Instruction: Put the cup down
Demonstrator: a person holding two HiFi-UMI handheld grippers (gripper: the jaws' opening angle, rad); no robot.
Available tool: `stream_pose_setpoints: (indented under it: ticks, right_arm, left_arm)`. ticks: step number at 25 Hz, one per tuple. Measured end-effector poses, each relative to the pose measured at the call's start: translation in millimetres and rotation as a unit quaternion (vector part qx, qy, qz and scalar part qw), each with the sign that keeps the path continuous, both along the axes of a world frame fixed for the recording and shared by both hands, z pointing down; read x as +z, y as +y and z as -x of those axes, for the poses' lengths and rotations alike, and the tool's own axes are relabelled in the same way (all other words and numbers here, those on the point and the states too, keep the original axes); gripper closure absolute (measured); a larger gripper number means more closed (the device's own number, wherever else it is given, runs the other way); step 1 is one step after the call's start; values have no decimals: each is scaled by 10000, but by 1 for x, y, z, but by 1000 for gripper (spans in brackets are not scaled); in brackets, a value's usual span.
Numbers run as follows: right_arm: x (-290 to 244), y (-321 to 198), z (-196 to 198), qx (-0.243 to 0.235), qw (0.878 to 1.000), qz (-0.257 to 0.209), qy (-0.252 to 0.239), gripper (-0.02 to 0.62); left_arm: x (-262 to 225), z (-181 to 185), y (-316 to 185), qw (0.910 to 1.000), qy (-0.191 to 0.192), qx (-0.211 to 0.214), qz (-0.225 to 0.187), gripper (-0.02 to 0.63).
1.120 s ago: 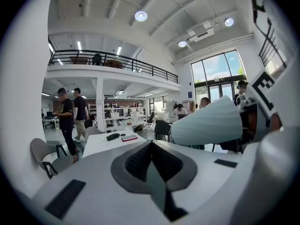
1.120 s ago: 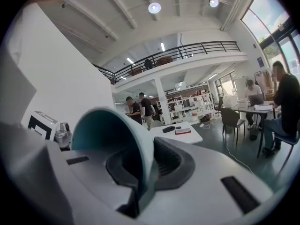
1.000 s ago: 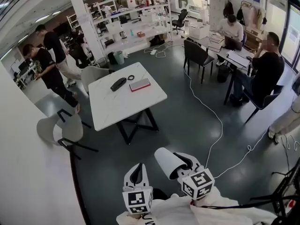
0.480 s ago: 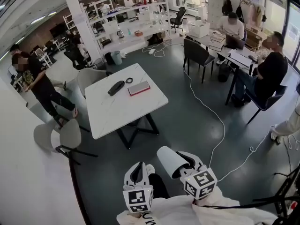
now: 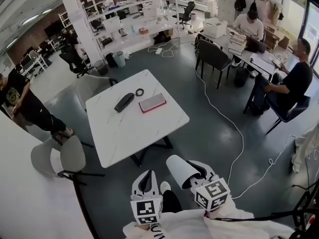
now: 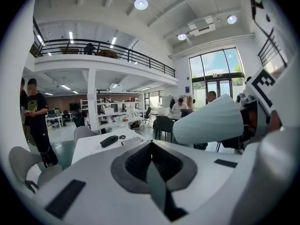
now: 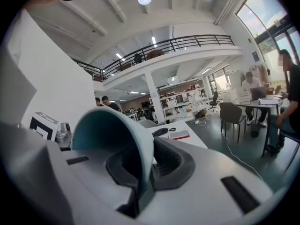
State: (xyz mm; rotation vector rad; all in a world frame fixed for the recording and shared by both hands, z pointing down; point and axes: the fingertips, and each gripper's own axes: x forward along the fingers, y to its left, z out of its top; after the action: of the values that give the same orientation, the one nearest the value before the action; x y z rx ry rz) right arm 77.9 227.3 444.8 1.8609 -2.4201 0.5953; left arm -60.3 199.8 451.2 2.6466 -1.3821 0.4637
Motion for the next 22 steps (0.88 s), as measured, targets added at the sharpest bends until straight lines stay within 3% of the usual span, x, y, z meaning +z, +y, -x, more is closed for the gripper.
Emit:
stream_pose_setpoints:
  ticks: [9, 22]
  right_arm:
    - [0, -128, 28, 113, 9999, 64, 72, 569]
    - [0, -201, 44, 118, 9992, 269, 255, 569]
  left_arm:
    - [-3, 26, -135, 9999, -48, 123, 2, 595]
    - [-2, 42, -207, 9997, 92, 158, 138, 595]
